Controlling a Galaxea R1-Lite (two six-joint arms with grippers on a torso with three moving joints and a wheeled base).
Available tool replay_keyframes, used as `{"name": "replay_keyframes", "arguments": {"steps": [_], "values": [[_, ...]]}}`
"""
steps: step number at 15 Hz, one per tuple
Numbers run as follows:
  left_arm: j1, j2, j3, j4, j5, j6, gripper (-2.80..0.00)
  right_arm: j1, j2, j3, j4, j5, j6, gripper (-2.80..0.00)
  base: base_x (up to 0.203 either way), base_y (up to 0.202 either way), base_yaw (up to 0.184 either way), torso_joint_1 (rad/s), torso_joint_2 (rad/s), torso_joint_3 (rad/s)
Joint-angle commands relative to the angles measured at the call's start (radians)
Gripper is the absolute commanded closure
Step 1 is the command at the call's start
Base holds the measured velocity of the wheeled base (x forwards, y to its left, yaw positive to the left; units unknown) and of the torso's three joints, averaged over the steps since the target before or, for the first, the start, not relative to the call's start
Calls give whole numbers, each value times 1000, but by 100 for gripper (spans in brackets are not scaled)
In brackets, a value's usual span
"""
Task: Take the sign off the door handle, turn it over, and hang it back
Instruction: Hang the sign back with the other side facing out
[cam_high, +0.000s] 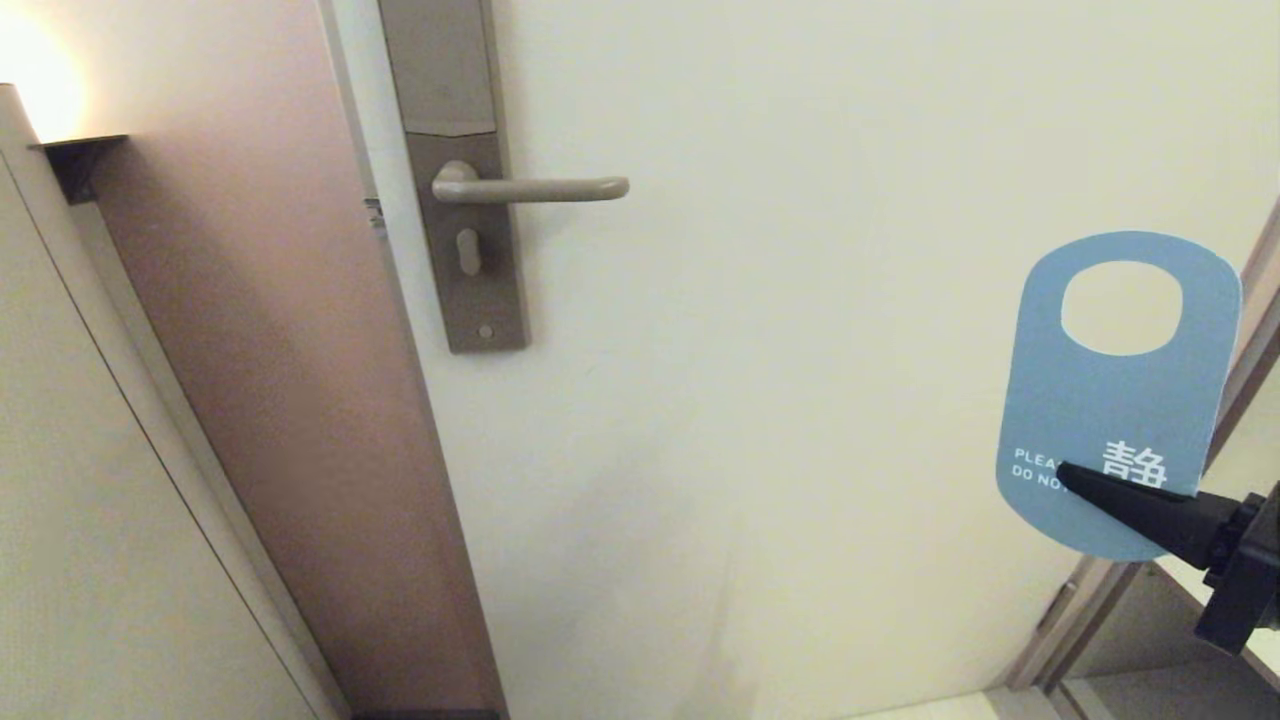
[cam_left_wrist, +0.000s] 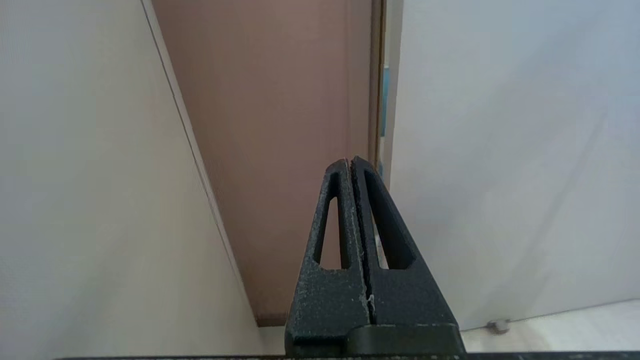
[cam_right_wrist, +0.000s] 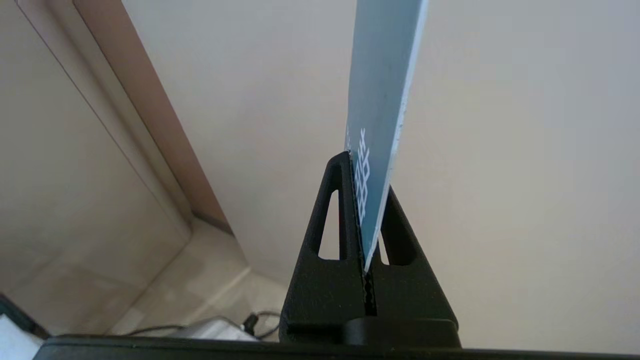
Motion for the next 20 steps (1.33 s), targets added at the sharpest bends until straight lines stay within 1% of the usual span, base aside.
{"name": "replay_keyframes", "arguments": {"steps": [1, 5, 9, 12, 15, 18, 20], "values": [[0, 1, 0, -1, 1, -17, 0, 0, 50, -9, -39, 1, 1, 0, 0, 0, 0, 0, 0, 0], [0, 1, 0, -3, 1, -25, 0, -1, 153, -36, -175, 2, 1, 0, 0, 0, 0, 0, 0, 0], [0, 1, 0, -2, 1, -25, 0, 3, 264, -139, -255, 25, 0, 0, 0, 0, 0, 0, 0, 0], [0, 1, 0, -2, 1, -25, 0, 21, 327, -190, -284, 73, -3, 0, 0, 0, 0, 0, 0, 0], [0, 1, 0, -2, 1, -25, 0, 55, 395, -218, -326, 99, -6, 0, 0, 0, 0, 0, 0, 0], [0, 1, 1, -3, 1, -25, 0, 106, 451, -274, -331, 106, -7, 0, 0, 0, 0, 0, 0, 0], [0, 1, 0, -2, 1, -25, 0, 119, 488, -306, -331, 106, -5, 0, 0, 0, 0, 0, 0, 0]]}}
